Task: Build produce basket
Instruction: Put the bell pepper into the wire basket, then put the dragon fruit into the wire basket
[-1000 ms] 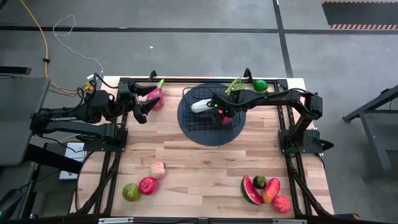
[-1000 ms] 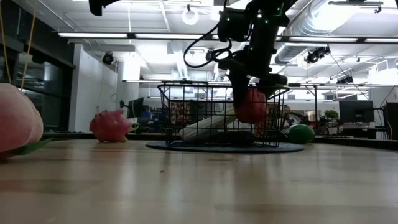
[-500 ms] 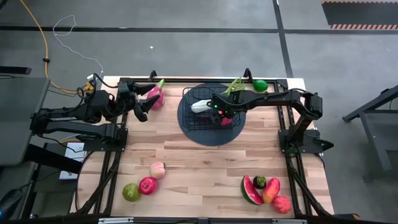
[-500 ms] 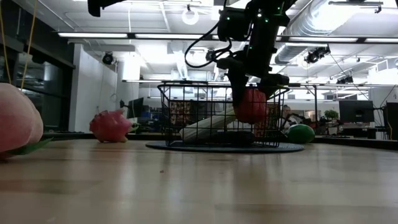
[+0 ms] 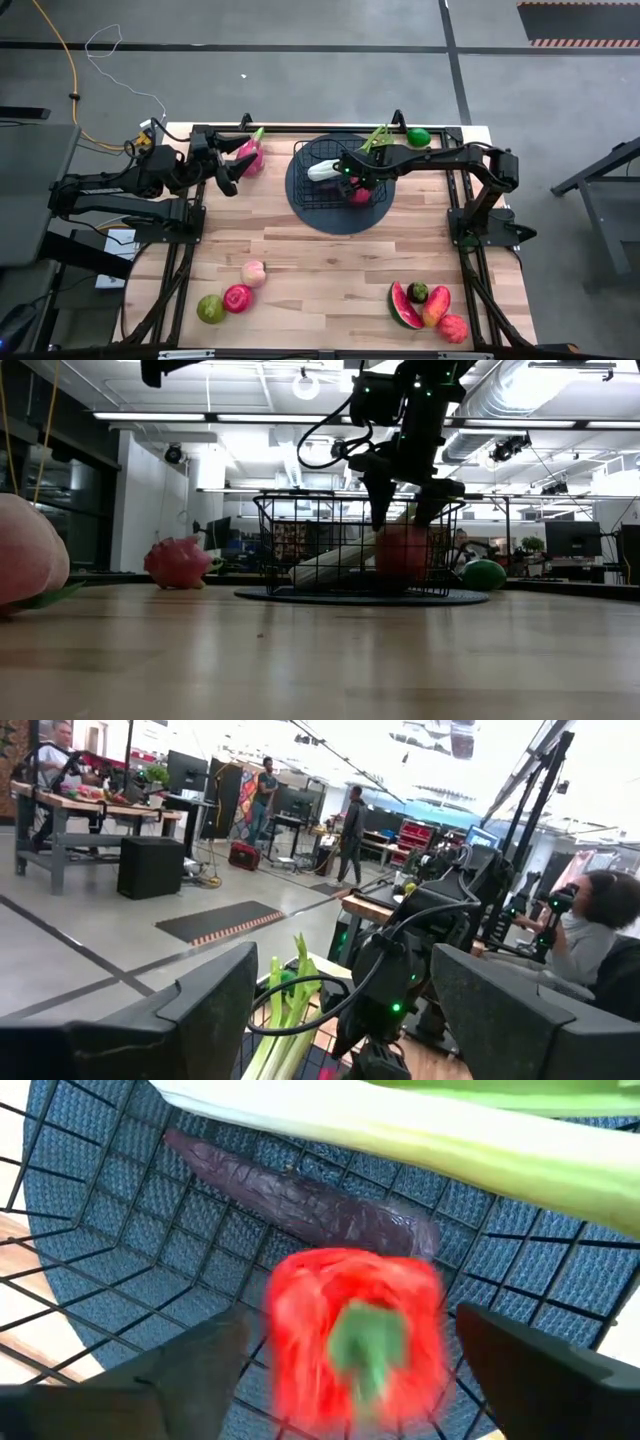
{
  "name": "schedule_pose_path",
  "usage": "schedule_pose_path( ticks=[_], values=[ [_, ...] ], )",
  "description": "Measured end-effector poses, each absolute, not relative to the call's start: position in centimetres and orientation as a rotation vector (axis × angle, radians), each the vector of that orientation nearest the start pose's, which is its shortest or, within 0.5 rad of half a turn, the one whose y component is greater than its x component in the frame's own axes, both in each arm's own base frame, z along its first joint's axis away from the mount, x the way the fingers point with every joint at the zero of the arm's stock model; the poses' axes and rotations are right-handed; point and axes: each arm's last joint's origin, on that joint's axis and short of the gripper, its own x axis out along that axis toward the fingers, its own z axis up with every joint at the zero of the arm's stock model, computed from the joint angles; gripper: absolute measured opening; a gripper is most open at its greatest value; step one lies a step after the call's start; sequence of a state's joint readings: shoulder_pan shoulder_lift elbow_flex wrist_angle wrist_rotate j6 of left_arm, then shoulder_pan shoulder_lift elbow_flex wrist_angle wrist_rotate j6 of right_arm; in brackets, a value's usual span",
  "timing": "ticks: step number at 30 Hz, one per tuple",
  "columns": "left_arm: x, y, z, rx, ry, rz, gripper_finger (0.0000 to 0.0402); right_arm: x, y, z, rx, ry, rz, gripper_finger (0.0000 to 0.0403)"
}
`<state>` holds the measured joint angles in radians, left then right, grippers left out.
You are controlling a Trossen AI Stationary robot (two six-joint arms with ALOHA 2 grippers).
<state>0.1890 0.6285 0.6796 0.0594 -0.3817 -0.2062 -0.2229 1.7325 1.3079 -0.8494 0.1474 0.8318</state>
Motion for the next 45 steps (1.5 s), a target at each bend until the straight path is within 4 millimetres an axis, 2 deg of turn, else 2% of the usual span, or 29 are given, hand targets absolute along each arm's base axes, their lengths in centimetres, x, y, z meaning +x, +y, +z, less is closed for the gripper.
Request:
schedule_pose_path(
  ticks=[4, 8, 11, 14, 18, 21, 24, 28, 35, 39, 45],
  values=[
    [13.8, 3.7, 33.9, -0.209, -0.148, 0.559, 0.0289, 32.9, -8.2, 22.6, 0.757, 1.070, -0.839, 0.0392],
    [13.9, 3.8, 33.9, -0.209, -0.145, 0.560, 0.0289, 32.6, -8.3, 23.5, 0.746, 1.044, -0.816, 0.0396],
    [13.9, 3.8, 33.9, -0.209, -0.147, 0.560, 0.0289, 31.9, -8.0, 25.8, 0.688, 0.967, -0.743, 0.0395],
    [13.8, 3.8, 33.9, -0.209, -0.149, 0.572, 0.0289, 30.6, -7.4, 29.1, 0.600, 0.842, -0.679, 0.0395],
    [13.8, 3.8, 33.9, -0.210, -0.150, 0.586, 0.0289, 27.8, -6.4, 33.4, 0.464, 0.707, -0.592, 0.0395],
    [13.8, 3.8, 33.9, -0.210, -0.151, 0.586, 0.0289, 25.6, -5.6, 35.3, 0.387, 0.628, -0.499, 0.0395],
    [13.8, 3.8, 33.9, -0.210, -0.151, 0.586, 0.0289, 23.7, -4.9, 35.3, 0.358, 0.539, -0.351, 0.0395],
    [13.8, 3.8, 33.9, -0.210, -0.151, 0.584, 0.0289, 21.8, -4.1, 33.9, 0.354, 0.354, -0.187, 0.0395],
    [13.9, 3.7, 33.9, -0.209, -0.147, 0.546, 0.0289, 19.6, -3.6, 33.5, 0.275, 0.016, -0.096, 0.0395],
    [13.9, 3.7, 34.0, -0.209, -0.147, 0.538, 0.0289, 18.8, -3.4, 33.9, 0.280, -0.055, -0.082, 0.0395],
    [13.9, 3.7, 33.9, -0.209, -0.148, 0.556, 0.0289, 18.6, -3.4, 34.1, 0.348, -0.069, -0.079, 0.0395]
  ],
)
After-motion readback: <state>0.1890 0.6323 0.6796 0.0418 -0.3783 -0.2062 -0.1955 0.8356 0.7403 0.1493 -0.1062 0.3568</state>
